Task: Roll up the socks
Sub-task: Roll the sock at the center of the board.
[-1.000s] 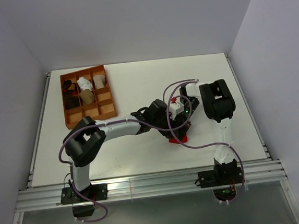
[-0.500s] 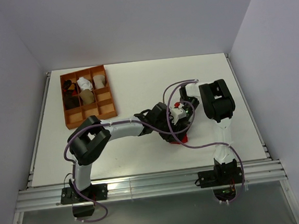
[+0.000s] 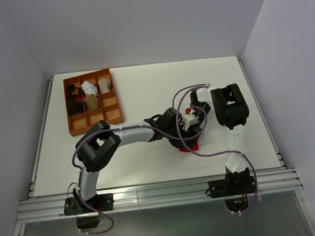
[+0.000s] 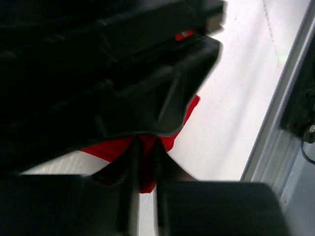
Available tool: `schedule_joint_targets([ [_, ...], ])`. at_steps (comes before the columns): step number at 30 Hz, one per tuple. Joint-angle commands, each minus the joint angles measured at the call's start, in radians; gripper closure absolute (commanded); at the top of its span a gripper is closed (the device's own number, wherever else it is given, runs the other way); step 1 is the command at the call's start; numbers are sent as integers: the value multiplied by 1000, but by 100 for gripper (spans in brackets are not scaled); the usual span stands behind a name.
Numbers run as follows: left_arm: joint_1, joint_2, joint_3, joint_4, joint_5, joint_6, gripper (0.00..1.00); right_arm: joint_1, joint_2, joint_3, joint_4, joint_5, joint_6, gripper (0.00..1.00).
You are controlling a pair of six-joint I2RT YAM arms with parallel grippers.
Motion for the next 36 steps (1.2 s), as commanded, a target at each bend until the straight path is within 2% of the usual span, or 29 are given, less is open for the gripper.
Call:
schedule_joint_targets([
  [1, 1, 53, 55, -21, 50, -62, 91, -6, -81, -45, 151, 49, 71, 68],
  [3, -2, 71, 72, -59, 39, -91, 99, -6, -139, -79, 235, 60, 112, 61],
  [5, -4, 82, 95, -91, -5, -143, 100, -6, -183, -104, 327, 86, 178, 57],
  [11, -5, 114, 141, -195, -4, -253, 100, -22, -368, -210, 542, 130, 341, 45],
  [14, -7, 128, 155, -234, -4, -289, 100, -54, -420, -243, 588, 143, 367, 40],
  [17, -7, 139, 170, -258, -1, -315, 100, -85, -428, -239, 529, 129, 314, 39],
  [25, -8, 179, 203, -266, 5, -335, 100, -138, -492, -266, 426, 14, 186, 38],
  [28, -10, 176, 207, -268, 4, -337, 100, -175, -516, -256, 444, 35, 236, 42],
  [32, -15, 156, 210, -262, 4, -338, 100, -259, -526, -246, 521, 48, 322, 56],
  [36, -16, 154, 219, -263, 4, -337, 100, -292, -472, -205, 535, 81, 376, 59],
])
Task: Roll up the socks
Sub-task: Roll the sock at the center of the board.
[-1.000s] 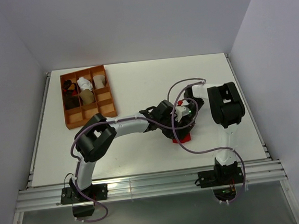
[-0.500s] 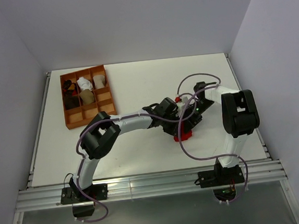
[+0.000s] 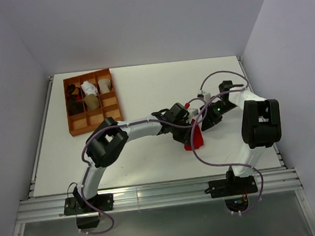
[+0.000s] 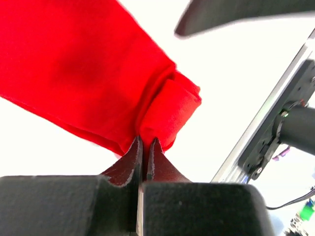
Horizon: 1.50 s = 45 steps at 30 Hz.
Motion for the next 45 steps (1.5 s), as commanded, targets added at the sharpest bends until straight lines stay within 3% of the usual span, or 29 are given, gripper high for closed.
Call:
schedule_joint_targets([
  [1, -23, 33, -4, -102, 17, -9, 100, -25, 6, 63, 88, -26, 93, 59],
  [13, -42, -3, -24, -70, -34, 4, 100, 13, 174, 166, 87, 55, 207, 63],
  [22, -60, -19, -25, -67, -59, 29, 100, 115, 203, 159, 120, 115, 256, 57],
  [24, -60, -25, -18, -76, -62, 34, 100, 118, 206, 169, 123, 128, 266, 60],
  [28, -63, -16, 23, -116, -68, 60, 100, 130, 252, 232, 85, 152, 298, 75],
  [33, -65, 16, 74, -162, -57, 72, 100, 165, 292, 301, 60, 181, 328, 78],
  [41, -50, 184, 169, -274, 73, 47, 100, 165, 306, 321, 61, 160, 321, 74],
  [45, -40, 205, 156, -291, 115, 21, 100, 151, 273, 301, 93, 122, 322, 55],
])
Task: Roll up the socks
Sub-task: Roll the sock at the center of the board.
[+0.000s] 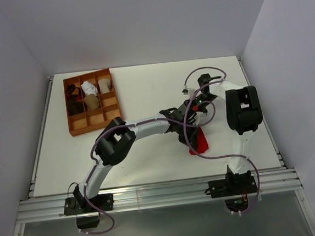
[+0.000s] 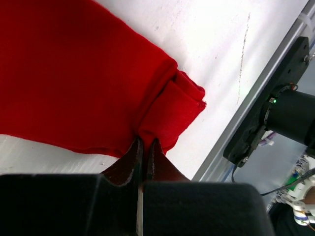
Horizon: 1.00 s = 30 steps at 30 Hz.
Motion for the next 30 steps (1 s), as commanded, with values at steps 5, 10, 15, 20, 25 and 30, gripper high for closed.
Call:
schedule_joint_targets([
  [5, -1, 118, -34, -155, 15, -24, 100, -45, -74, 4, 68, -101, -21, 38],
  [10, 1, 129, -32, -178, -25, -47, 100, -123, -134, -1, 140, -150, 35, 31],
  [15, -1, 118, -38, -184, -73, -46, 100, -235, -141, 36, 180, -193, 129, 29],
  [20, -8, 100, -40, -196, -119, -35, 100, -307, -120, 111, 177, -189, 182, 28],
  [25, -11, 124, -11, -233, -131, -38, 100, -329, -182, 116, 123, -230, 97, 30],
  [30, 9, 169, 46, -300, -85, -40, 100, -362, -354, -10, 106, -279, -84, 39],
])
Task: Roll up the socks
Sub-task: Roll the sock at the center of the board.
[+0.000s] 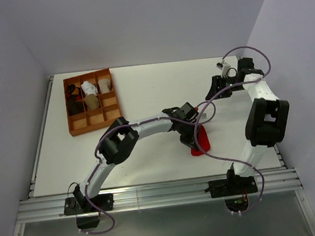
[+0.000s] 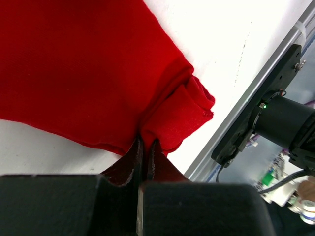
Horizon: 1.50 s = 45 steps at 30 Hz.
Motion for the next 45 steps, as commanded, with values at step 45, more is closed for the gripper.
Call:
schedule_joint_targets([
  [45, 199, 296, 224, -479, -155, 129, 100, 757, -774, -884, 362, 435, -713, 23],
])
